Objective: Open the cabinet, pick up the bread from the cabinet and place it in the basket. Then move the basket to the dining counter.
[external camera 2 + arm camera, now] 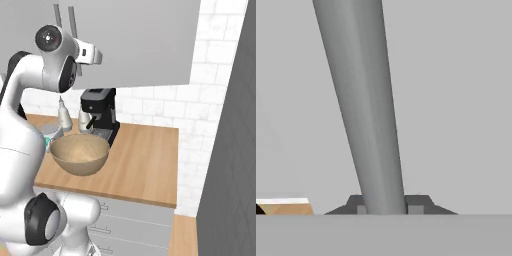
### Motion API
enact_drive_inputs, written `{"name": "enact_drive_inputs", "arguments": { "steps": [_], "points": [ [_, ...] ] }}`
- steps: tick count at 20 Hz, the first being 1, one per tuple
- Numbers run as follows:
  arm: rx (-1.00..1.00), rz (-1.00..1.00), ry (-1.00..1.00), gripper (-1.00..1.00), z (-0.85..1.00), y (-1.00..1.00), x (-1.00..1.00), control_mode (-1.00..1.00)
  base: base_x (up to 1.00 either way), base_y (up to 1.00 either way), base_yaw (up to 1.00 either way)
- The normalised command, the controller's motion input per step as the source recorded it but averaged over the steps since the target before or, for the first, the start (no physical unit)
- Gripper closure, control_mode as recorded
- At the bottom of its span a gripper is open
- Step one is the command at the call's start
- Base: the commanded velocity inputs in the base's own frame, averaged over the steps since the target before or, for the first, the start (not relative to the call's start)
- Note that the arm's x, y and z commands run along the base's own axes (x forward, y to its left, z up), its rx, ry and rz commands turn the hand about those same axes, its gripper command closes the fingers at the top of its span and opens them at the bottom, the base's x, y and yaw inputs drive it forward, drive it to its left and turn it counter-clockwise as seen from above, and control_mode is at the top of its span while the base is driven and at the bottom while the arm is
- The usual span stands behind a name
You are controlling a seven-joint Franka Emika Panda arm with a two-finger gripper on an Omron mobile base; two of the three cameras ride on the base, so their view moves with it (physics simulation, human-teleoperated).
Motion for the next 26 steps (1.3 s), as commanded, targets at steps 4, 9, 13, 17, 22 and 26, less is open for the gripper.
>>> {"name": "enact_drive_inputs", "arguments": {
  "steps": [4,9,13,17,22,26],
  "points": [
    [0.04,0.0,0.05,1.0,0.45,-0.47,-1.0,-1.0,0.0,0.0,0.0],
    [0.04,0.0,0.04,1.0,0.41,-0.6,-1.0,-1.0,0.0,0.0,0.0],
    [0.05,0.0,0.02,1.0,0.38,-0.65,-1.0,-1.0,0.0,0.0,0.0],
    [0.0,0.0,-0.03,-1.0,0.0,-0.3,-1.0,-1.0,0.0,0.0,0.0],
    [0.0,-0.01,0.03,-1.0,0.01,-0.1,-0.45,-1.0,0.0,0.0,0.0],
    [0.0,-0.02,0.0,-1.0,0.2,-0.13,-0.97,-1.0,0.0,0.0,0.0]
  ]
}}
